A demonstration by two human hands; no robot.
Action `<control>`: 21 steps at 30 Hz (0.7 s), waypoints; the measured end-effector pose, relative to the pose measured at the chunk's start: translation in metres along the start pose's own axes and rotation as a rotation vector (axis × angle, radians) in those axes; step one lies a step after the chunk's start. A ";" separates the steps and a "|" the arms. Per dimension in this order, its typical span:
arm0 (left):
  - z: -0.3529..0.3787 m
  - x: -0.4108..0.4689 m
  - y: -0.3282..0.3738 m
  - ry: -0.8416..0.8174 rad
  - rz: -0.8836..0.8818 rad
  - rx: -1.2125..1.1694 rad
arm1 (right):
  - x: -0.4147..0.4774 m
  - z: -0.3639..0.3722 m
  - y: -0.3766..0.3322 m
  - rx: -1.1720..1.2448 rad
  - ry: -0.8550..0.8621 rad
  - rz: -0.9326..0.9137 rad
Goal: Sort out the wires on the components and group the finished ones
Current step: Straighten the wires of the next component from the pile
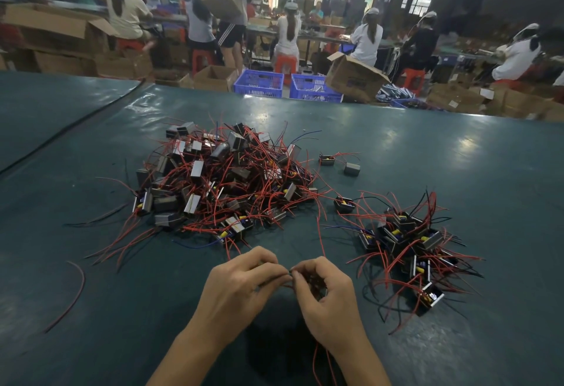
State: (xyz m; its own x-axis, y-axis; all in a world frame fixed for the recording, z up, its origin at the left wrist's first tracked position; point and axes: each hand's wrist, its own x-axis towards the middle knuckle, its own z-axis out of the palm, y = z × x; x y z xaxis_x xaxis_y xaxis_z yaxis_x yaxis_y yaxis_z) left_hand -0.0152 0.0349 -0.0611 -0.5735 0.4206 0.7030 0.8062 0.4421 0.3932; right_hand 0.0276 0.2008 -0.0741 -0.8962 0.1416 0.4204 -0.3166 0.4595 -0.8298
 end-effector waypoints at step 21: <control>0.002 0.011 0.009 -0.210 -1.075 -0.902 | -0.001 0.004 -0.005 -0.023 -0.100 -0.066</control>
State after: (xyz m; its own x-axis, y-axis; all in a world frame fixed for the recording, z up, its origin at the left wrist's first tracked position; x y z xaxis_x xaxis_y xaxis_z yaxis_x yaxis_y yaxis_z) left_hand -0.0146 0.0451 -0.0505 -0.9036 0.3518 -0.2445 -0.2609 0.0007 0.9654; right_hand 0.0286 0.1946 -0.0714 -0.9005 0.0226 0.4343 -0.3698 0.4855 -0.7921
